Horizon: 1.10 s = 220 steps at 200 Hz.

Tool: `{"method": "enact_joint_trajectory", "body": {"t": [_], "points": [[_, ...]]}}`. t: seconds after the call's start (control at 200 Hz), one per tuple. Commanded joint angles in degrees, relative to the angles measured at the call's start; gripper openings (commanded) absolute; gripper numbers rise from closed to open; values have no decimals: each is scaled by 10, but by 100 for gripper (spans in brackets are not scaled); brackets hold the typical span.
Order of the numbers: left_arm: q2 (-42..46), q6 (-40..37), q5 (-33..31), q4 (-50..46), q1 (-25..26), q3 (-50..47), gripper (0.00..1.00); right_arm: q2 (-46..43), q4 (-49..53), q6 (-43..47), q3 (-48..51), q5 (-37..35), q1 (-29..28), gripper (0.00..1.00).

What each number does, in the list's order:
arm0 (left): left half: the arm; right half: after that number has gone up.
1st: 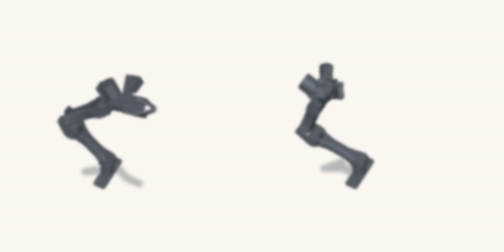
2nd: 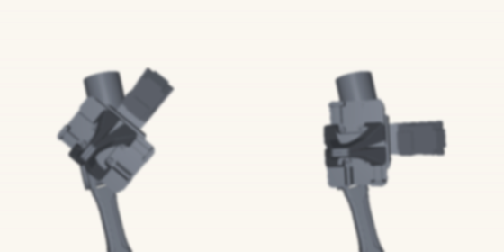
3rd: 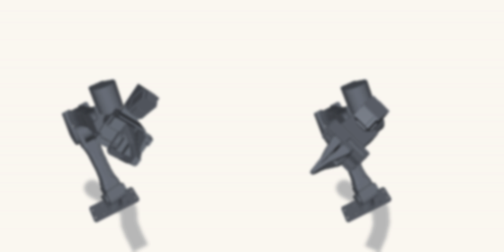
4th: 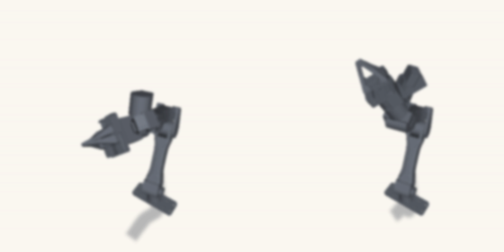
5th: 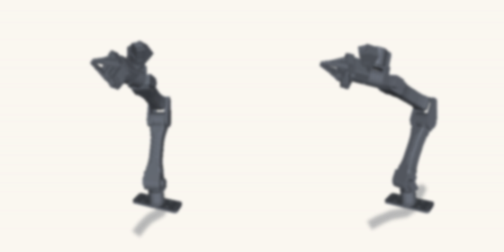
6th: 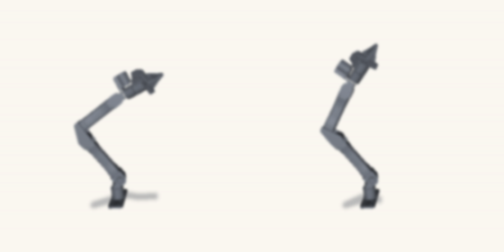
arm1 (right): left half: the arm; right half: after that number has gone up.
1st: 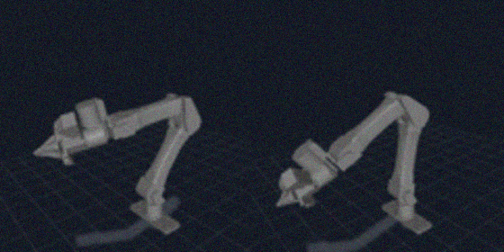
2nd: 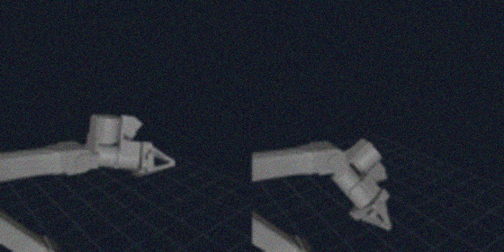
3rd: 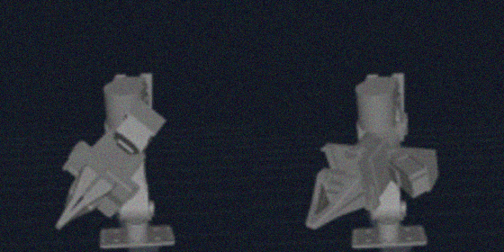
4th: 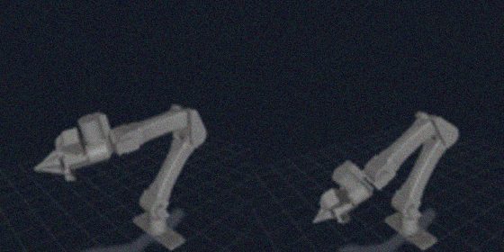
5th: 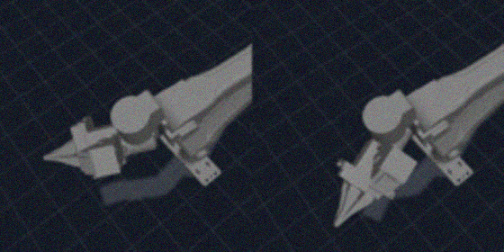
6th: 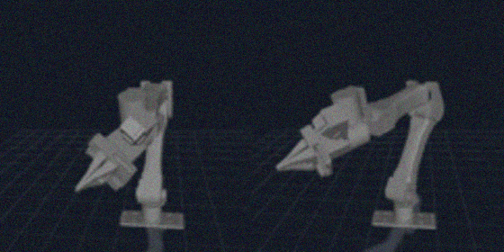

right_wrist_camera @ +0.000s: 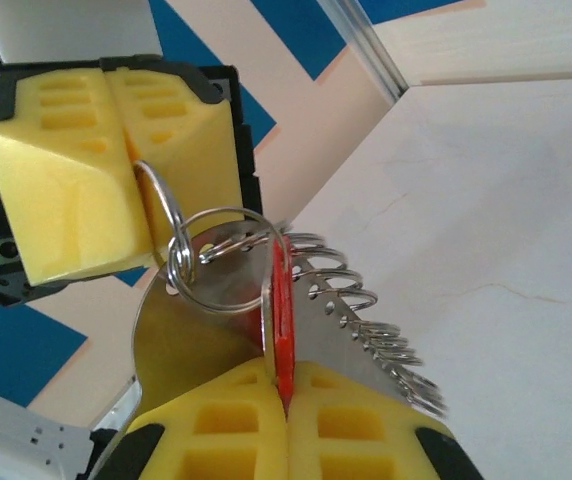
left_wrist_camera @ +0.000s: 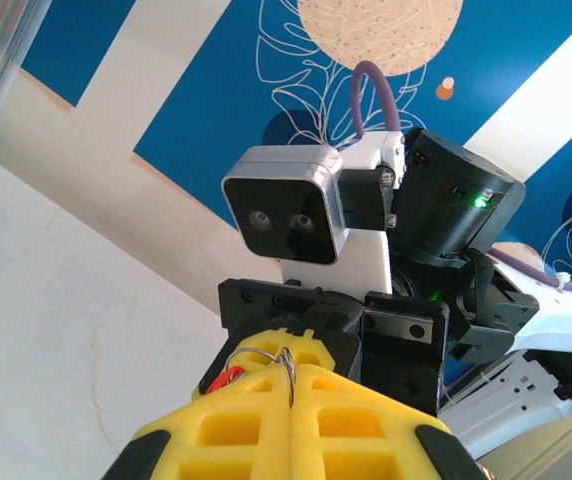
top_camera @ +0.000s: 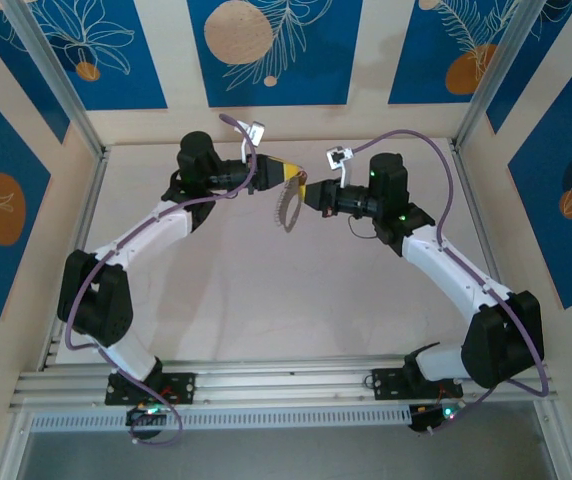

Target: Put the keys on the keyring

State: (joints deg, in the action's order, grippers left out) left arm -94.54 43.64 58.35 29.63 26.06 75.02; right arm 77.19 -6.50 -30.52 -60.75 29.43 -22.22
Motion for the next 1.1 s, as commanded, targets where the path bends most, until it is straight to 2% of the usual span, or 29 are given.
{"method": "enact_joint_trajectory", "body": {"t": [0.0, 0.555, 1.095], "points": [[17, 4, 4, 31, 6, -1, 0, -12, 22, 12, -7, 6, 0, 0], [34, -13, -17, 21, 6, -13, 0, -10, 47, 34, -8, 19, -46, 0], [23, -5, -25, 34, 5, -10, 0, 12, 108, 81, -46, 98, -53, 0]]}}
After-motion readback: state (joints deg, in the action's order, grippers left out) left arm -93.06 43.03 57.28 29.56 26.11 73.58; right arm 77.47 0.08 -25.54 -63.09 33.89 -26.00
